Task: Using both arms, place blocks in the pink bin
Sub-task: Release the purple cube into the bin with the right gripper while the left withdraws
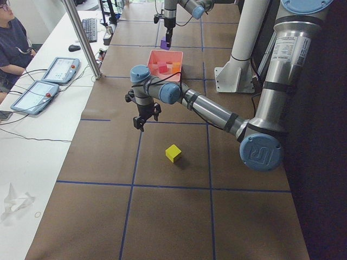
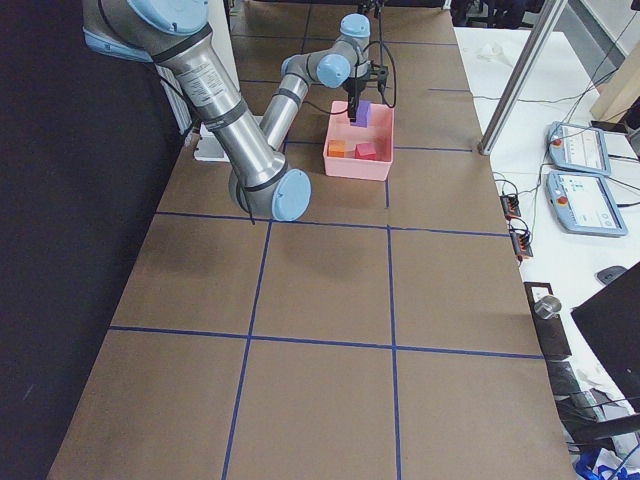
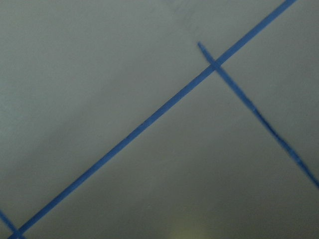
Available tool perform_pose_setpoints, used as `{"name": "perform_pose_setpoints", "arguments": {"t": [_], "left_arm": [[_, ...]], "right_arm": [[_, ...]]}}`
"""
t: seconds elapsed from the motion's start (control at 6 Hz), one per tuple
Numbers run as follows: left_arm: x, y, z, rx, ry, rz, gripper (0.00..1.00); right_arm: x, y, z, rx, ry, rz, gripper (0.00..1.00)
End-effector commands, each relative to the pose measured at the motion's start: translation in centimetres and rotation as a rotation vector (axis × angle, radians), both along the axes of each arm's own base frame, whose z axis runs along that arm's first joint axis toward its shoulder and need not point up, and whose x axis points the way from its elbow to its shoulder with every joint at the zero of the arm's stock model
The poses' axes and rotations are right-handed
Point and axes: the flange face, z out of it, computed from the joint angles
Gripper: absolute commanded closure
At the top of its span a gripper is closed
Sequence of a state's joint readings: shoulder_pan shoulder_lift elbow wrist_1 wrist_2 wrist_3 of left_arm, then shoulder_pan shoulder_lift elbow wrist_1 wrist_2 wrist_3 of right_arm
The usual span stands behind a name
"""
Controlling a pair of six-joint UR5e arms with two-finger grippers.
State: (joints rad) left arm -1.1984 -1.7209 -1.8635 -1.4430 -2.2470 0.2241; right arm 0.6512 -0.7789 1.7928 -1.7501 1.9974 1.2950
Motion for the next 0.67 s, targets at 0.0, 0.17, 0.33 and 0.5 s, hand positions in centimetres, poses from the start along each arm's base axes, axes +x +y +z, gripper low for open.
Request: {"name": "perform_pose_setpoints", "arguments": {"t": [0.0,0.17,0.33,0.5], "left_arm": [[-0.6,0.5,1.0,-0.014,0.001,-0.003,0.00],[-0.6,0.6,1.1,-0.036,0.006,-0.019,0.00],[-1.1,2.2,1.6,-0.083,0.018,-0.102,0.00],[-1.1,4.0,3.6,-0.046,0.058,-0.162,0.00]], "right_arm": [[-9.4,-0.4,-6.4,-0.054,0.045,0.077,0.69],[-10.9,0.0,-6.6,-0.041,0.067,0.100,0.01],[-10.7,0.0,-6.4,-0.035,0.069,0.091,0.00],[-9.6,-0.8,-5.9,-0.023,0.071,0.067,0.00]]}}
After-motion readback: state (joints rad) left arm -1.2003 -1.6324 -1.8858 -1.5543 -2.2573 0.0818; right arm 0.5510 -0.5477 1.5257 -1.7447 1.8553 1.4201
